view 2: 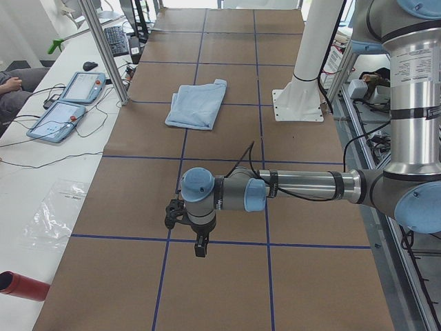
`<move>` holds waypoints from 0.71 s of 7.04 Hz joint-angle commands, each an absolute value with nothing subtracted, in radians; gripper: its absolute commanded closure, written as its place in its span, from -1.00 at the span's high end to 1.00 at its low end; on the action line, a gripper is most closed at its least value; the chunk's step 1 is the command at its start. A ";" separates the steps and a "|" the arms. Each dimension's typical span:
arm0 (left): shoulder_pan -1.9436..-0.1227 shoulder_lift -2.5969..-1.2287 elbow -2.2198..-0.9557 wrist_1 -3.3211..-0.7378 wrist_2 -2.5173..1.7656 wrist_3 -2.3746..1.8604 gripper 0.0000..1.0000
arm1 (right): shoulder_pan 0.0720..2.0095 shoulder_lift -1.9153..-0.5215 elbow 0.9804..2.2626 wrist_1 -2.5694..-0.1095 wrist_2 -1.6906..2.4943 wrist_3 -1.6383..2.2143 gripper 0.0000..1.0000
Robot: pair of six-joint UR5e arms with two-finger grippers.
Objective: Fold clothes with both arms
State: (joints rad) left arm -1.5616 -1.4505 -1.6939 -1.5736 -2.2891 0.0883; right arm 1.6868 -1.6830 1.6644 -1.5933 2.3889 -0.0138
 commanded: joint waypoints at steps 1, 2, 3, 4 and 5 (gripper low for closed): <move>-1.562 -1.453 -1.694 -1.574 -2.289 0.087 1.00 | 1.686 -1.683 1.664 -1.594 2.390 -0.014 1.00; -1.562 -1.453 -1.694 -1.574 -2.289 0.087 1.00 | 1.686 -1.683 1.663 -1.592 2.388 -0.015 1.00; -1.562 -1.454 -1.694 -1.574 -2.287 0.087 1.00 | 1.686 -1.684 1.661 -1.594 2.370 -0.015 1.00; -1.562 -1.456 -1.694 -1.574 -2.287 0.087 1.00 | 1.684 -1.684 1.655 -1.595 2.364 -0.014 1.00; -1.562 -1.456 -1.694 -1.574 -2.287 0.087 1.00 | 1.674 -1.684 1.648 -1.595 2.364 -0.014 1.00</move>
State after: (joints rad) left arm -1.5616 -1.4549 -1.6935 -1.5739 -2.2874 0.0874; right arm 1.6819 -1.6841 1.6557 -1.5947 2.3683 -0.0144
